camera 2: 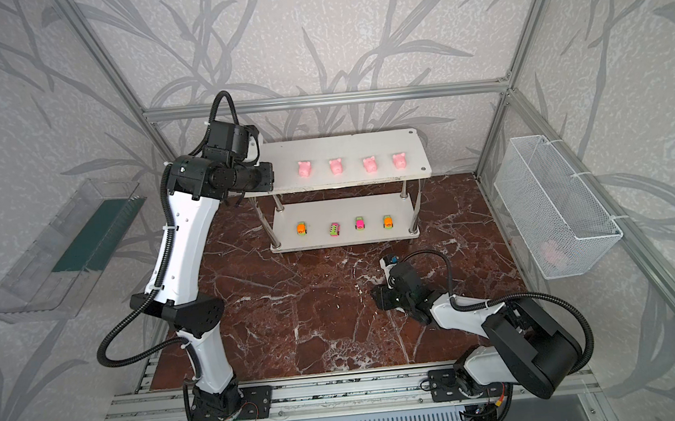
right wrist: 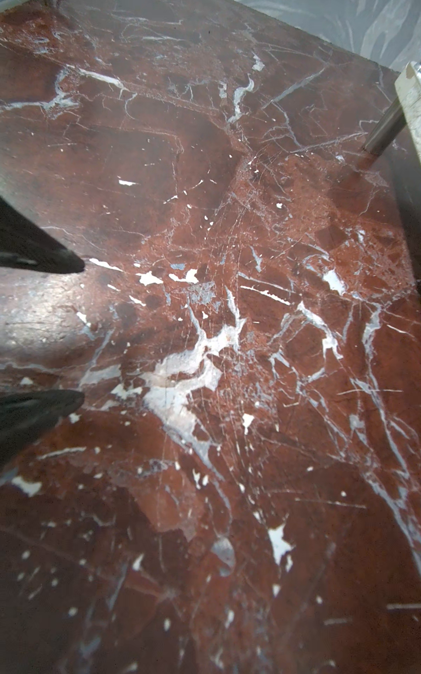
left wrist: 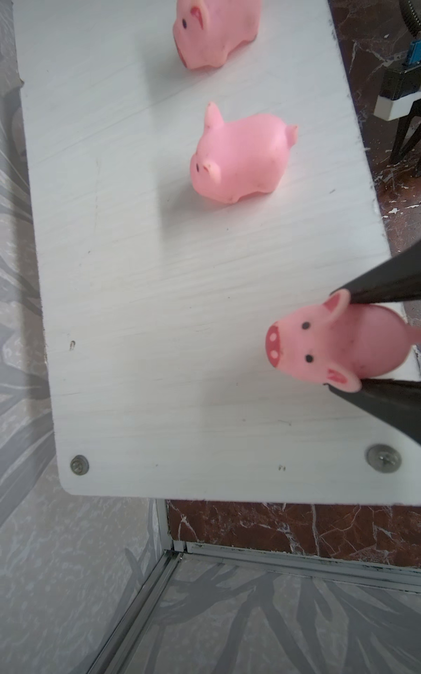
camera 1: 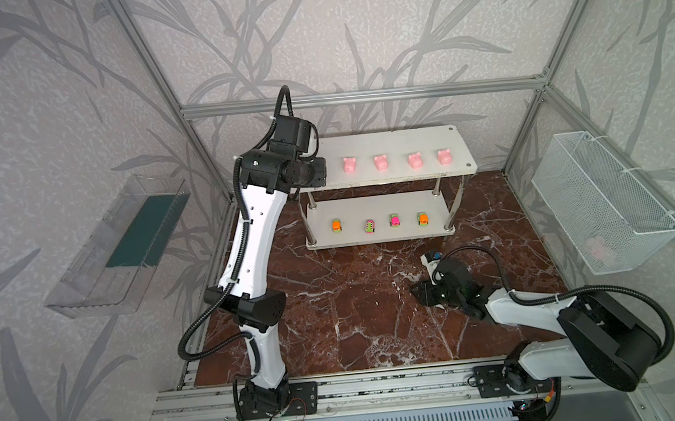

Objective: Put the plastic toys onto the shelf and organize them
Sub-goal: 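Lift the pink pig with the left gripper up over the top shelf, then set the pig on the top shelf end and open the left gripper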

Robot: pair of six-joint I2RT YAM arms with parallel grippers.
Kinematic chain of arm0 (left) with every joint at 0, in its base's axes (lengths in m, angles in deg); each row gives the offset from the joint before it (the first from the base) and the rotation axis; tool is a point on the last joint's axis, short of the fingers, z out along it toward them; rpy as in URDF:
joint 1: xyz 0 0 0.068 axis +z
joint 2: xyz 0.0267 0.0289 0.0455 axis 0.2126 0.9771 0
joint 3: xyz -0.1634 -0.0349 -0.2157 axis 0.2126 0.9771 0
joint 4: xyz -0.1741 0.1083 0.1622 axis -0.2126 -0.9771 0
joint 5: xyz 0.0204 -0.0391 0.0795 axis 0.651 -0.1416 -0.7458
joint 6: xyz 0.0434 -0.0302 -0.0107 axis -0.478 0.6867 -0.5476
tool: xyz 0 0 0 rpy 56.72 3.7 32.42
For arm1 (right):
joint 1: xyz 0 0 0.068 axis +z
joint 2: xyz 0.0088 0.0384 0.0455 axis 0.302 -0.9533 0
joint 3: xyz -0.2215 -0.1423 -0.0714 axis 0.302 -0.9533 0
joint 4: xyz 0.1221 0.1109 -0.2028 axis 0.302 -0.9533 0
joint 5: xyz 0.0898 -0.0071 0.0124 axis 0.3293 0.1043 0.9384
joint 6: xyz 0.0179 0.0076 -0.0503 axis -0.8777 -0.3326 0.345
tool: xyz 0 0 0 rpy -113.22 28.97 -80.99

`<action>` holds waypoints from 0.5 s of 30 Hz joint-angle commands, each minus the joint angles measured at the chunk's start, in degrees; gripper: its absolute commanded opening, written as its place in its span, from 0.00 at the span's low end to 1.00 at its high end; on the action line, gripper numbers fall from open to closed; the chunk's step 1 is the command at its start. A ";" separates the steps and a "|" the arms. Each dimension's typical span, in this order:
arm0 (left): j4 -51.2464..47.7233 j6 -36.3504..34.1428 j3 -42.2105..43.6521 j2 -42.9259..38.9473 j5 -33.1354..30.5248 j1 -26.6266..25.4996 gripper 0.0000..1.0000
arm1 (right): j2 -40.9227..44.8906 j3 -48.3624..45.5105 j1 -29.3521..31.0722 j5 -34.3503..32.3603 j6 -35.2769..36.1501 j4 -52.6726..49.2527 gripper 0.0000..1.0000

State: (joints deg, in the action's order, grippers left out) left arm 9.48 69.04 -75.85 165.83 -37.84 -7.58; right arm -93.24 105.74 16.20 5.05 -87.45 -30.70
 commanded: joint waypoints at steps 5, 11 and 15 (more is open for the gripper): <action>0.69 -2.15 -1.68 1.14 4.61 2.58 0.32 | -1.29 2.14 -0.25 0.41 0.08 -0.30 0.53; 0.84 -2.75 -2.89 2.86 6.54 4.04 0.33 | -1.74 2.64 -0.38 0.41 0.00 -0.74 0.53; 0.87 -2.86 -3.75 3.98 7.43 4.30 0.33 | -1.98 2.79 -0.37 0.49 -0.33 -0.78 0.53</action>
State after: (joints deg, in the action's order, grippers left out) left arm 11.27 67.57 -77.80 169.02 -31.90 -3.45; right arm -94.68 107.05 16.20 5.07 -87.49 -30.90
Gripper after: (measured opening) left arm 0.329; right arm 0.525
